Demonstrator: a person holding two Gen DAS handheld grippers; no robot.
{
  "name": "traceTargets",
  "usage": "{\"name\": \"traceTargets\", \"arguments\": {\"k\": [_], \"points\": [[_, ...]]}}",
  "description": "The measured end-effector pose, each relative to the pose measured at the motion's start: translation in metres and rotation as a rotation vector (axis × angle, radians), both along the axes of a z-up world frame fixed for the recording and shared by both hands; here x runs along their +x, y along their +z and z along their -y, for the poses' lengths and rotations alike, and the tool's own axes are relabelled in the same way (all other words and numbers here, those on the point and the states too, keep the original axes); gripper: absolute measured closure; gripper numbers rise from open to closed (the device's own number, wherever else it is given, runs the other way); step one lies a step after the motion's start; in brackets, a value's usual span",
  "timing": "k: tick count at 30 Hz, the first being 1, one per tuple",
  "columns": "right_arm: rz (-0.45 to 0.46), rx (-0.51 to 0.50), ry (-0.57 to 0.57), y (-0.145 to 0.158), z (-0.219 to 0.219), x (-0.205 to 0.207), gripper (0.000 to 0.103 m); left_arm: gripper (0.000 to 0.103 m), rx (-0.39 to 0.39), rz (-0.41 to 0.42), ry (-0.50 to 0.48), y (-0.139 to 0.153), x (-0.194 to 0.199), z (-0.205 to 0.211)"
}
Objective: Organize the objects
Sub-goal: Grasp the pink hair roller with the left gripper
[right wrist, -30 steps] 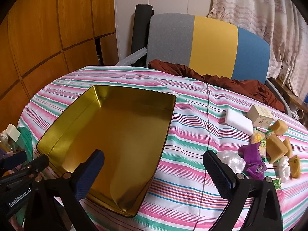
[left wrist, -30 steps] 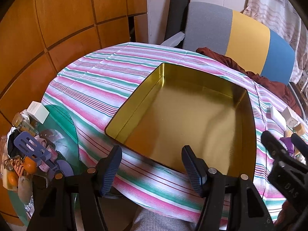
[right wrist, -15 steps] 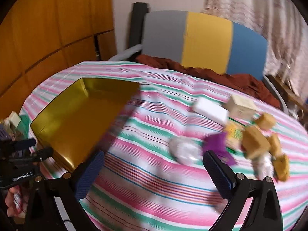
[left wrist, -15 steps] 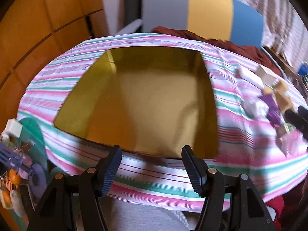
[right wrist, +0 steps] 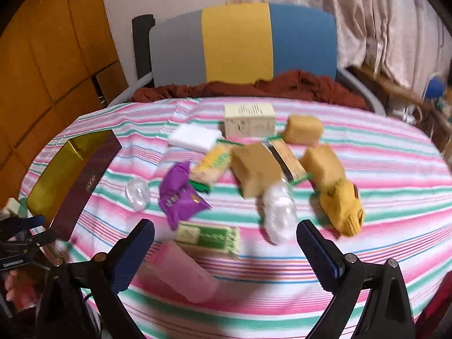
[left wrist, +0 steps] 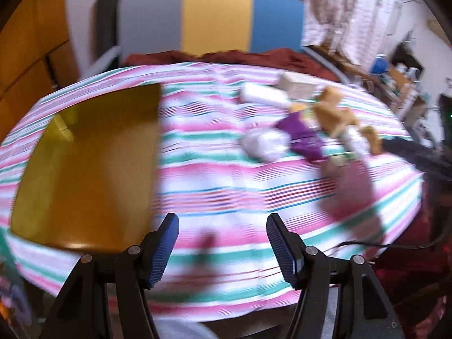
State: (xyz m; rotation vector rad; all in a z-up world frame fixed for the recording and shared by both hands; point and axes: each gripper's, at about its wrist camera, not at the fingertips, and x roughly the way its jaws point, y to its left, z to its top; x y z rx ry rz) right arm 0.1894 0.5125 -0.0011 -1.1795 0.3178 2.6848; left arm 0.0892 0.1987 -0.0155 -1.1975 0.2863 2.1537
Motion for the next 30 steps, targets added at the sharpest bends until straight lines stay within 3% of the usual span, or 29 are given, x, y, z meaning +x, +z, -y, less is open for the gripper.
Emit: {"name": "traceTargets", "arguments": {"k": [4,7,10,14,18,21,24,26,30], "points": [[-0.007,0.049,-0.028,-0.006,-0.015,0.007,0.002,0.037,0.15,0.121,-0.119,0.006,0.0,-0.037],[-0.041,-0.019,-0.075,-0.01,-0.033,0.011,0.002,0.037,0.203,0.172,-0.164,0.008,0.001,-0.067],[-0.016,0.026,-0.123,-0.013,-0.039,0.011,0.002,0.037,0.184,0.175,-0.206,0.006,0.007,-0.105],[0.024,0.073,-0.191,-0.016,-0.048,0.015,0.001,0.037,0.168,0.245,-0.288,-0.007,0.017,-0.15],[0.016,0.089,-0.213,-0.013,-0.053,0.019,0.0,0.037,0.105,0.269,-0.318,-0.025,0.027,-0.174],[0.009,0.081,-0.204,-0.012,-0.053,0.02,0.0,0.038,0.083,0.255,-0.305,-0.034,0.027,-0.172],[0.001,0.078,-0.185,-0.011,-0.048,0.019,0.0,0.037,0.127,0.258,-0.292,-0.037,0.023,-0.162],[0.002,0.07,-0.162,-0.013,-0.044,0.016,0.0,0.044,0.147,0.248,-0.279,-0.038,0.019,-0.154],[0.014,0.048,-0.11,-0.019,-0.036,0.008,0.0,0.046,0.194,0.251,-0.279,-0.041,0.012,-0.136]]}}
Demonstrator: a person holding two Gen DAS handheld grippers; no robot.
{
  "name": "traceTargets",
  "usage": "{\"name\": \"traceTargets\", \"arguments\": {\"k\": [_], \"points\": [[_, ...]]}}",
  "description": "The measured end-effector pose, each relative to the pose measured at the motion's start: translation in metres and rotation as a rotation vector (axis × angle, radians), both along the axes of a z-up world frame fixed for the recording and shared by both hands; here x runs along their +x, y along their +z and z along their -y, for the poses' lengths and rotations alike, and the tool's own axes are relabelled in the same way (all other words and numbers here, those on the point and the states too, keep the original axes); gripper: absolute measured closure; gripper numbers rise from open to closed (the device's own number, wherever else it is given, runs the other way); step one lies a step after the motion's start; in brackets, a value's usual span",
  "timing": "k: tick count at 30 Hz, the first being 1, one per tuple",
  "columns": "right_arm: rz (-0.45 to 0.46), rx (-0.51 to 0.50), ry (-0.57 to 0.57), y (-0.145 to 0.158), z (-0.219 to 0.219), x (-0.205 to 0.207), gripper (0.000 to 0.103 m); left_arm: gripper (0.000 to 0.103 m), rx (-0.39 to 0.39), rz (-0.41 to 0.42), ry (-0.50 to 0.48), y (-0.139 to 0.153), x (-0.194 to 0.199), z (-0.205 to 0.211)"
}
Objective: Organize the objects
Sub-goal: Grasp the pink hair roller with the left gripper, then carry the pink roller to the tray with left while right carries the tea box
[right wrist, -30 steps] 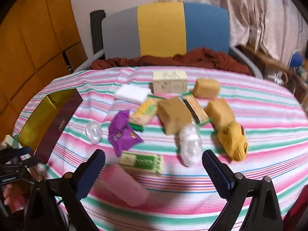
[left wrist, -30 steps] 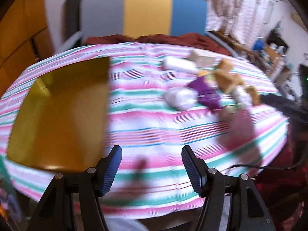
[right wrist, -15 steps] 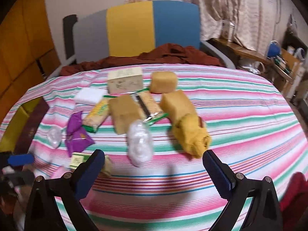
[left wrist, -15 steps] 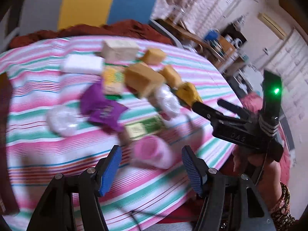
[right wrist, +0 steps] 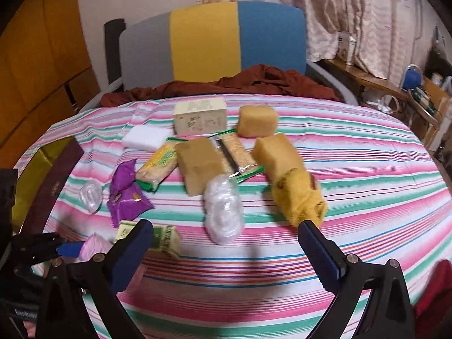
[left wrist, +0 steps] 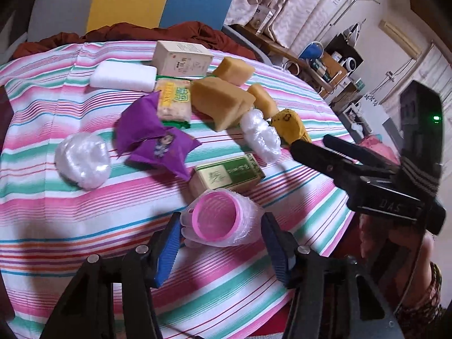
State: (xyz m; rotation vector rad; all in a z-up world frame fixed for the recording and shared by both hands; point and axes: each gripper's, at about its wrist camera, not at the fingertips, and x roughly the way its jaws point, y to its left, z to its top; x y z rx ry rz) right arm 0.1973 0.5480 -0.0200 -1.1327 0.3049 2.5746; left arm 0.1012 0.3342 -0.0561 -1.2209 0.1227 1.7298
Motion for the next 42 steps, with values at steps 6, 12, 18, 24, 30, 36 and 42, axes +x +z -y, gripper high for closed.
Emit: {"name": "traceTargets", "arguments": {"k": [6,12,18,24,30,36,42], "points": [[0.014,-0.051,0.094,-0.013,0.018,-0.016,0.0,0.047,0.036,-0.029,0.039,0.0,-0.003,0.033],[0.023,-0.082,0.169,-0.021,0.038,-0.034,0.0,0.047,0.07,-0.02,0.064,-0.006,-0.009,0.056],[0.074,-0.08,0.193,-0.035,0.054,-0.051,0.0,0.051,0.01,-0.009,0.101,-0.024,-0.012,0.074],[0.125,-0.092,0.189,-0.049,0.058,-0.063,0.026,0.051,0.027,0.019,0.119,-0.03,-0.017,0.081],[0.122,-0.103,0.177,-0.046,0.05,-0.058,0.028,0.054,0.023,-0.036,0.099,-0.026,-0.01,0.078],[0.08,-0.106,0.162,-0.035,0.045,-0.051,0.028,0.055,0.049,-0.106,0.097,-0.01,-0.008,0.087],[0.029,-0.132,0.161,-0.025,0.041,-0.045,0.028,0.055,0.092,-0.108,0.154,0.004,-0.012,0.104]]}}
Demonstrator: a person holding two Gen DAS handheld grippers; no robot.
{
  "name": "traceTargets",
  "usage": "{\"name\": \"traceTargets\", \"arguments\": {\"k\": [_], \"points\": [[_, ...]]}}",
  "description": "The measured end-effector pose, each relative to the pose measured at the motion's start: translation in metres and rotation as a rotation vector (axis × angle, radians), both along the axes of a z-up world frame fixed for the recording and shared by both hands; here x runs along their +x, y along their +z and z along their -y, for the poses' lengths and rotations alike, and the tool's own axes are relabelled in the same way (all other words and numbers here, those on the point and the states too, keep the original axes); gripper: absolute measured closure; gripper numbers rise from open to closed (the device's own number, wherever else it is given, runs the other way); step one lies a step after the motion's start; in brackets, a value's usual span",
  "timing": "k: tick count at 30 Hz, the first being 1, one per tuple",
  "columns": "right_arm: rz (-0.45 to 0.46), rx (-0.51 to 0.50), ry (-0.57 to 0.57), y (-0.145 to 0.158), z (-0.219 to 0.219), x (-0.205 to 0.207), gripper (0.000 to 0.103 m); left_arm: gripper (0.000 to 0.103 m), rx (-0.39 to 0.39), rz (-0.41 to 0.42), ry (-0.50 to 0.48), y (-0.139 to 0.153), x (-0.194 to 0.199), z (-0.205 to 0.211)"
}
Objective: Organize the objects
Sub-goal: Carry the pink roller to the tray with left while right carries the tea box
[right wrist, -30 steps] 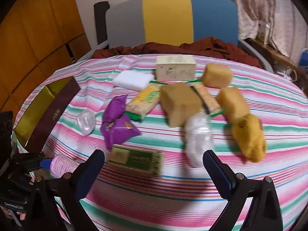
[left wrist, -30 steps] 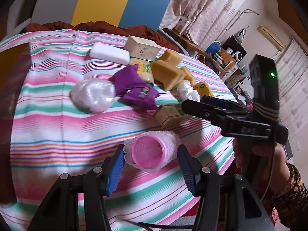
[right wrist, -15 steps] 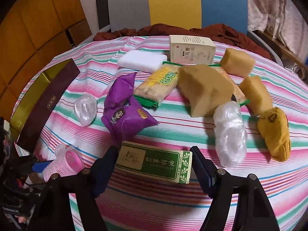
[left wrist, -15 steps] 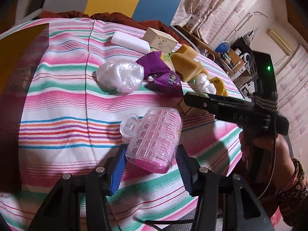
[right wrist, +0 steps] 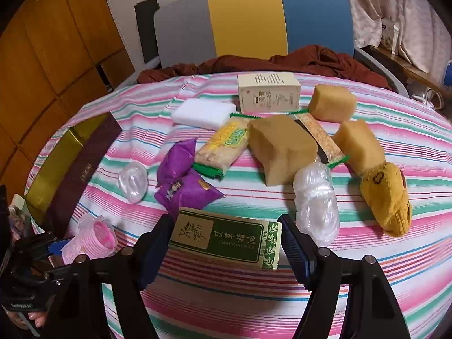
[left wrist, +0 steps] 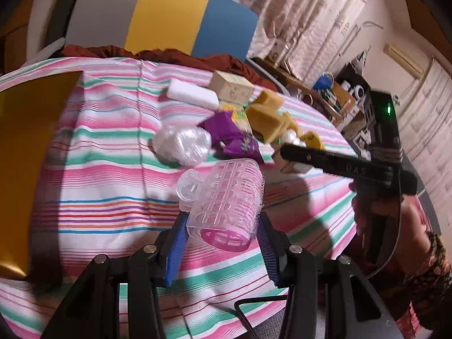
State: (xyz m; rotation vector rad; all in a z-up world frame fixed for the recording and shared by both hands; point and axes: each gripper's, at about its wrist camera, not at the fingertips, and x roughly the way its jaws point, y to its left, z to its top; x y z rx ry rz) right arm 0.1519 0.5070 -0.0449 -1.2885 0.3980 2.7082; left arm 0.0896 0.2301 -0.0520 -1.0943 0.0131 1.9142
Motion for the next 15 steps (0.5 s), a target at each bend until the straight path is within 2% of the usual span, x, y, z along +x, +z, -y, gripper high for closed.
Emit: {"name": "traceTargets", "arguments": {"k": [8,15], "points": [[-0.055,-0.005,0.067,0.007,0.019,0.001,0.028,0.055,0.041,-0.026,0.121,0.027,-0.016,0.044],[-0.111,-0.042,0.175,0.023,0.075,-0.007,0.028,0.055,0.034,-0.055,0.281,0.039,-0.048,0.105]]}}
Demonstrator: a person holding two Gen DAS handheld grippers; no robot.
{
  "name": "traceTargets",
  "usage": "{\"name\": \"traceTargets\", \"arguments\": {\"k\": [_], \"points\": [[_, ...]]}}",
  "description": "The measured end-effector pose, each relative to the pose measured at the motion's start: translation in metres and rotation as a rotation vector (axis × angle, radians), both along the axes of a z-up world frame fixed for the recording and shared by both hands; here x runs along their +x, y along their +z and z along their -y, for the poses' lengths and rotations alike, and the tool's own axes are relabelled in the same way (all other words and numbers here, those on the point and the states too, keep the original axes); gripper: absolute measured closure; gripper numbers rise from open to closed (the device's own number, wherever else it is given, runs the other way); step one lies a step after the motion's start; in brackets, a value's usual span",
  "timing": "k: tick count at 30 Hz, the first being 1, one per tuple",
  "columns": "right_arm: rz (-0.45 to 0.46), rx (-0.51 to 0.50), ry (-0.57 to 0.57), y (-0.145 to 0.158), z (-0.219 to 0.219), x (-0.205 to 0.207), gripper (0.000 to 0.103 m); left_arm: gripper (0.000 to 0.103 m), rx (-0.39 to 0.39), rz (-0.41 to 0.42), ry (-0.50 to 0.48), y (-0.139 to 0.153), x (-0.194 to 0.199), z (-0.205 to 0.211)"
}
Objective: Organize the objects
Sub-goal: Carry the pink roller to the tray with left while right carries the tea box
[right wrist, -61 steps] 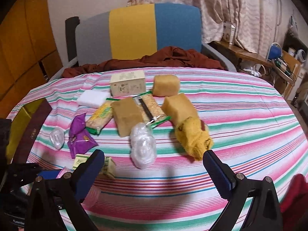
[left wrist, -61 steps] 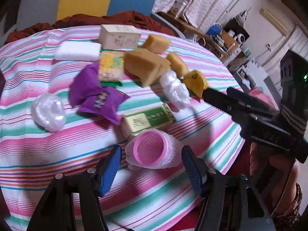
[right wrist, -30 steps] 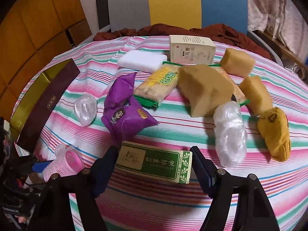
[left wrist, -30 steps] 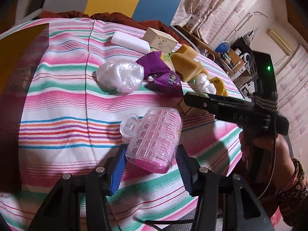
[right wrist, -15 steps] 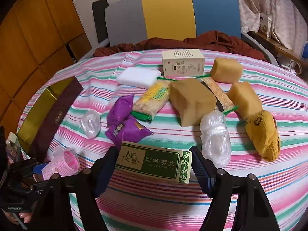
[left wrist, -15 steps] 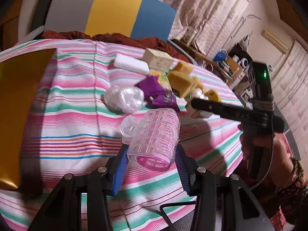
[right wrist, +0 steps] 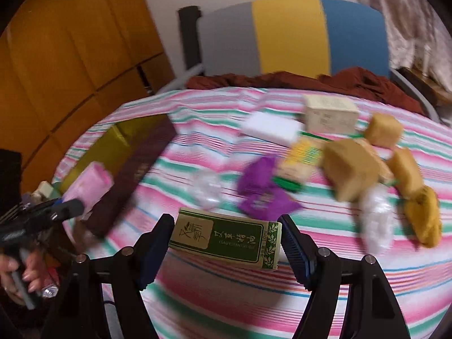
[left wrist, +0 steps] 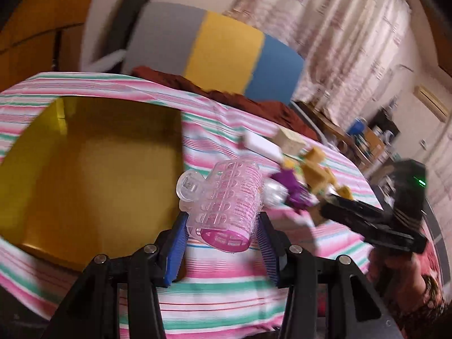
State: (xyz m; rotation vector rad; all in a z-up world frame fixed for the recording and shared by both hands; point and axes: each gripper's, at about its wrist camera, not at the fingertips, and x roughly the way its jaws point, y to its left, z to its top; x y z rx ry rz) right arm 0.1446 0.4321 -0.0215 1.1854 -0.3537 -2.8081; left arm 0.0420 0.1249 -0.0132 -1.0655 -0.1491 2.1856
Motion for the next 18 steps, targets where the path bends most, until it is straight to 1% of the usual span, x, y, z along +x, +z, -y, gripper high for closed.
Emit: {"name": "traceTargets", "arguments": {"k": [5,6,8,10,13,18], "points": [[-0.052,-0.011,0.121,0.019,0.057,-0.017,0.028,0.055,-0.014,0.012,0.167,-0.002,-0.031,0.05],[-0.06,-0.016,0.152,0.023,0.072,-0.023,0.028,0.055,-0.028,0.019,0.218,-0.003,-0.039,0.061],[-0.065,-0.029,0.195,0.026,0.096,-0.035,0.028,0.055,-0.054,0.031,0.278,-0.008,-0.049,0.076],[-0.058,-0.035,0.226,0.026,0.117,-0.047,0.028,0.055,-0.103,0.049,0.334,-0.015,-0.062,0.09],[-0.036,-0.046,0.267,0.022,0.151,-0.066,0.028,0.055,-0.157,0.093,0.393,-0.028,-0.077,0.108],[0.011,-0.039,0.316,0.008,0.197,-0.099,0.028,0.054,-0.207,0.122,0.456,-0.041,-0.09,0.129]]}}
